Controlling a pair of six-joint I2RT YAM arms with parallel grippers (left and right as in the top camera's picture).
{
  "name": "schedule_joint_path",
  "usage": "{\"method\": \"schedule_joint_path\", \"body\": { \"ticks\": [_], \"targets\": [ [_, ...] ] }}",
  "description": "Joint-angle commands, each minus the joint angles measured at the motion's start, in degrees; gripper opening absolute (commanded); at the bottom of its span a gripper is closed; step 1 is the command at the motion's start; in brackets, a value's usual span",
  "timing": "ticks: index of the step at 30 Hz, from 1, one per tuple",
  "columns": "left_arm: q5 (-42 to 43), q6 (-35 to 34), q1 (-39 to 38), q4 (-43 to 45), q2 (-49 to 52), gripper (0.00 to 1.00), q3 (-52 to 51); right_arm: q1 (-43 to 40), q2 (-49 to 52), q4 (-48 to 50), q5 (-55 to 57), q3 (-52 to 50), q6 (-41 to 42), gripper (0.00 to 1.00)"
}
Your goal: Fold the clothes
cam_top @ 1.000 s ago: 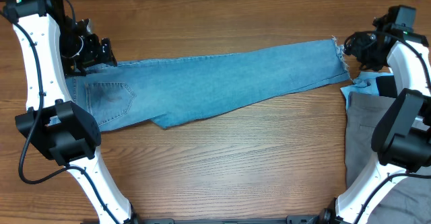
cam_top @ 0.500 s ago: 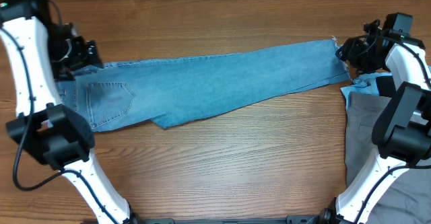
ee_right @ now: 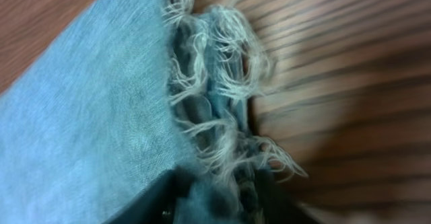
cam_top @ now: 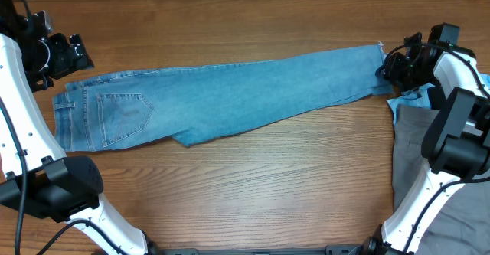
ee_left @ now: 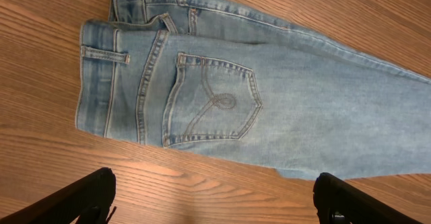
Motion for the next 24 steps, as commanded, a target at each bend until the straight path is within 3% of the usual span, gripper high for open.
{"method": "schedule_joint_path", "body": {
  "ticks": [1, 3, 8, 10, 12, 18, 21, 24],
  "targets": [
    [-0.3, -1.0, -0.3, -0.1, -0.5, 0.96, 0.7, 0.3, 1.7, -0.3, -7.1, 0.0, -2.2, 0.22],
    [-0.3, -1.0, -0.3, -0.1, -0.5, 0.96, 0.7, 0.3, 1.4, -0.3, -7.7, 0.0, -2.1, 0.04],
    [-0.3, -0.4, -0.3, -0.1, -0.5, 0.96, 0.7, -0.2, -0.5, 0.1, -7.4, 0.1, -1.9, 0.04],
    [-0.3, -0.3, -0.3, -0.1, -0.5, 0.97, 0.7, -0.6, -1.0, 0.1, -5.3, 0.1, -1.7, 0.39],
    [-0.3, -0.3, -0.3, -0.1, -0.5, 0.97, 0.7, -1.1, -1.1, -0.2, -3.4, 0.1, -1.5, 0.54],
    [-0.3, -0.3, -0.3, -0.1, -0.5, 0.97, 0.7, -2.6, -1.0, -1.5, -0.9, 0.1, -1.6, 0.68],
    [-0.3, -0.3, -0.3, -0.1, -0.5, 0.97, 0.7, -2.9, -0.7, -2.1, 0.3, 0.0, -1.6, 0.68],
    [-0.3, -0.3, -0.3, -0.1, -0.5, 0.97, 0.7, -3.0, -0.4, -2.7, 1.2, 0.0, -1.6, 0.61]
  ]
}}
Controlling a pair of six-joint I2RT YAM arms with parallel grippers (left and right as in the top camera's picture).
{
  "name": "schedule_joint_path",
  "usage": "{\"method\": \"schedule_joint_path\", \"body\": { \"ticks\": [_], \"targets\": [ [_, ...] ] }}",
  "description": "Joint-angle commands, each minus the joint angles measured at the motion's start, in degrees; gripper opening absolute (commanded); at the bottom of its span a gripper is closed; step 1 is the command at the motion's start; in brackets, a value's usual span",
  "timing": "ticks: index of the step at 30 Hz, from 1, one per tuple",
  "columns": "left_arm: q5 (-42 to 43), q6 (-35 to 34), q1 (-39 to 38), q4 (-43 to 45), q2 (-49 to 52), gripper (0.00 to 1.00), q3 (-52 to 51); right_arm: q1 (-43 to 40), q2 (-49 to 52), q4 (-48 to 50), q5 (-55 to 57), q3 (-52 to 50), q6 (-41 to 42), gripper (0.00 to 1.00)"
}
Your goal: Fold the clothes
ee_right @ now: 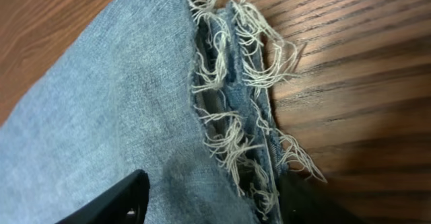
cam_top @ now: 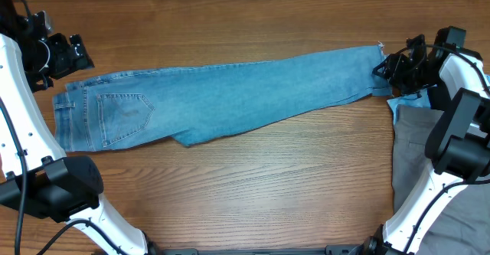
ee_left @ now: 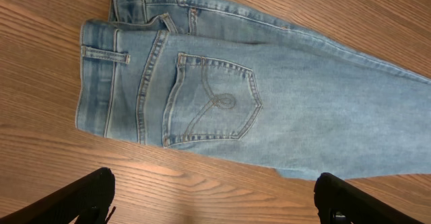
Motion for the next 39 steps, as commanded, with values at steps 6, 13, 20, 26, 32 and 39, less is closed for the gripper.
{"method": "schedule_joint_path", "body": {
  "ticks": [6, 13, 20, 26, 32, 39],
  "targets": [
    [-0.3, -0.3, -0.3, -0.1, -0.5, 0.97, 0.7, -2.3, -0.3, -0.6, 2.8, 0.1, -0.4, 0.53],
    [-0.3, -0.3, -0.3, -0.1, -0.5, 0.98, 0.7, -7.6, -0.3, 1.2, -11.0, 0.1, -0.5, 0.54],
    [-0.3, -0.4, -0.3, -0.1, -0.5, 0.97, 0.7, -7.6, -0.2, -0.4, -10.4, 0.0, -0.5, 0.54],
    [-0.1, -0.4, -0.3, -0.1, -0.5, 0.97, 0.7, -3.2, -0.1, -3.0, -1.6, 0.0, -0.7, 0.55],
    [-0.1, -0.4, -0.3, -0.1, -0.5, 0.97, 0.7, 0.7, -0.1, -3.4, -1.1, 0.0, -3.1, 0.53],
    [-0.1, -0.3, -0.3, -0.1, -0.5, 0.97, 0.7, 0.4, -0.2, -2.3, 3.8, 0.1, 0.5, 0.04]
  ]
}}
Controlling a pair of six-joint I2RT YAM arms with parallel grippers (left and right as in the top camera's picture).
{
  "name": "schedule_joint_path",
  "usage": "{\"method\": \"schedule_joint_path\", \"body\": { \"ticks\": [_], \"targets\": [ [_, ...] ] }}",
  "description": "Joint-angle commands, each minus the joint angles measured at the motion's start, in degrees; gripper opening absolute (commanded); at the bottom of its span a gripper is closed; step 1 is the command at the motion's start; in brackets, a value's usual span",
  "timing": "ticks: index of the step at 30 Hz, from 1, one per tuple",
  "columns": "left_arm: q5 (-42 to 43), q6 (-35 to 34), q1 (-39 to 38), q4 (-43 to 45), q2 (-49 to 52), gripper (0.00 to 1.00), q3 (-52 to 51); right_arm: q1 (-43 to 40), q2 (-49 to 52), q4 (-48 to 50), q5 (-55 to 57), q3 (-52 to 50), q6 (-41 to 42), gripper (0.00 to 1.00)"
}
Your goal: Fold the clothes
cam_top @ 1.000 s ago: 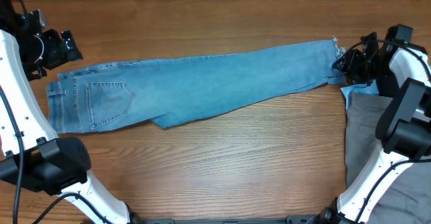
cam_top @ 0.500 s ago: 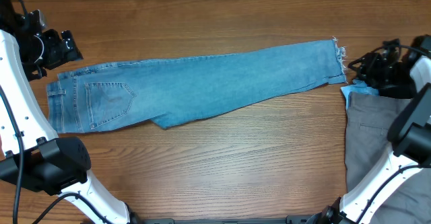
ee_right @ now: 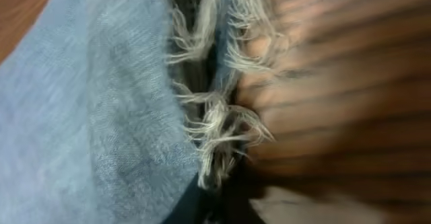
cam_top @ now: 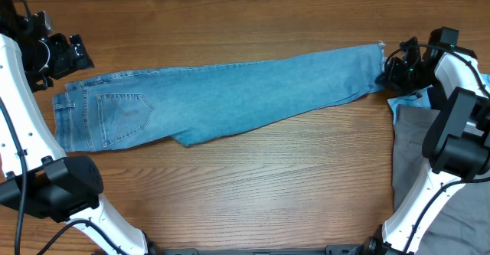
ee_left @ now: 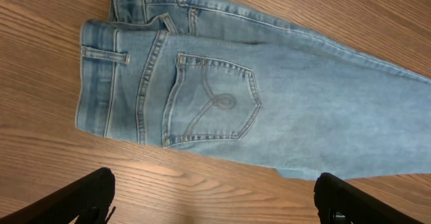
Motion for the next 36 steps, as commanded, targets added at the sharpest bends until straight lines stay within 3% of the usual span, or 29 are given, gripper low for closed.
{"method": "schedule_joint_path", "body": {
  "ticks": [1, 8, 15, 23, 29, 36],
  "targets": [
    [-0.1, -0.3, -0.3, -0.1, -0.5, 0.97, 0.7, -1.5, -0.4, 0.1, 0.5, 0.2, 1.4, 0.04],
    [-0.2, 0.1, -0.3, -0.1, -0.5, 0.98, 0.7, -6.1, -4.5, -1.1, -12.9, 2.2, 2.2, 0.04],
    [-0.2, 0.2, -0.3, -0.1, -1.0, 0.97, 0.7, -11.4, -12.6, -1.9, -10.8, 5.0, 8.7, 0.04],
    [-0.1, 0.5, -0.3, -0.1, -4.3, 0.99, 0.8, -15.7, -24.0, -2.8, -11.3, 6.9, 8.9, 0.04],
    [-0.1, 0.5, -0.3, -0.1, -5.7, 0.99, 0.8, -11.0, -30.0, -3.8, -18.0, 6.9, 8.9, 0.04],
    [-0.1, 0.5, -0.3, -0.1, -5.8, 0.99, 0.8, 3.6, -34.8, -4.8, -17.4, 6.9, 8.7, 0.04]
  ]
}}
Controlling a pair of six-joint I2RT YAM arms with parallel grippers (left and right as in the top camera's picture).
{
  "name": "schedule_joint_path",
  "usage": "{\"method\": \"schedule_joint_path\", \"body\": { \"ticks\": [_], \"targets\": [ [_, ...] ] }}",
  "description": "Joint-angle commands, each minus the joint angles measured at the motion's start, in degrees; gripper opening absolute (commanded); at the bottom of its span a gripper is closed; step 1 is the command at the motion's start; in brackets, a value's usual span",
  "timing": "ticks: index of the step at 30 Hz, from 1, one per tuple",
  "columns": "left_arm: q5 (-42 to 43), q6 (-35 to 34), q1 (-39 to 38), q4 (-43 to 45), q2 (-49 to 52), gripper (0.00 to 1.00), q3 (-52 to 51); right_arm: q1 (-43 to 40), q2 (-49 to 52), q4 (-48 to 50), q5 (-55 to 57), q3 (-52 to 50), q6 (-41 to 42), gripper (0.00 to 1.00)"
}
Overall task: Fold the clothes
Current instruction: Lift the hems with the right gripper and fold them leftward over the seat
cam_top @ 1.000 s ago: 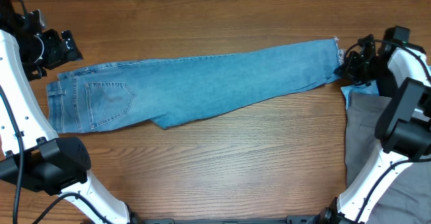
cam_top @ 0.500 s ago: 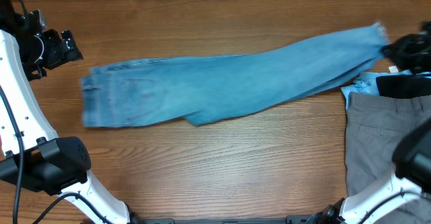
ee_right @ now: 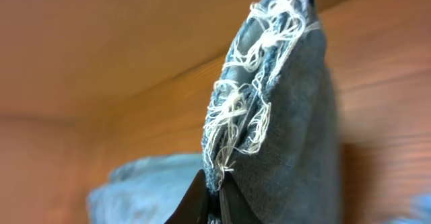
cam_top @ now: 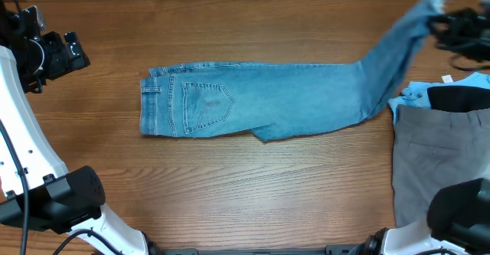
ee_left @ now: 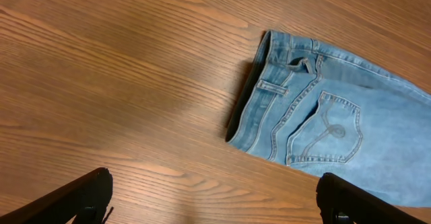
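Note:
Light blue jeans (cam_top: 268, 106) lie across the middle of the wooden table, waistband and back pocket (ee_left: 323, 126) at the left. Their leg end is lifted off the table at the far right, rising to the frayed hem (ee_right: 259, 96). My right gripper (cam_top: 452, 21) is shut on that hem, high at the top right corner. My left gripper (ee_left: 212, 204) hangs open over bare wood, well left of the waistband, with nothing between its fingers (ee_left: 81, 194).
At the right edge lie grey trousers (cam_top: 432, 163), with a black garment (cam_top: 459, 98) and a light blue one (cam_top: 417, 94) at their top. The table (cam_top: 230, 201) is brown wood.
My right gripper has gone up to the top right with the hem shut in it. The jeans have slid about a hundred pixels to the right. The left arm stayed nearly put.
First the jeans lay flat and my right gripper sat at the frayed hem on the table. It stood open there, then closed over the hem. Now the hem is lifted and the jeans have shifted right. My left gripper hung open throughout.

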Motion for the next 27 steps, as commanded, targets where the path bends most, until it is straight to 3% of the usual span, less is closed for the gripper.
{"method": "schedule_joint_path", "body": {
  "ticks": [1, 13, 27],
  "targets": [
    [0.6, 0.4, -0.3, -0.1, -1.2, 1.00, 0.8, 7.5, -3.7, -0.4, -1.3, 1.3, 0.2, 0.04],
    [2.5, 0.3, 2.2, -0.1, -3.6, 1.00, 1.5, 36.6, -3.1, -4.5, 17.5, 1.2, 3.2, 0.04],
    [4.7, 0.0, 5.0, -0.1, -6.8, 1.00, 1.5, 56.7, 11.5, 9.7, 21.0, 1.2, 12.3, 0.04]
  ]
}}
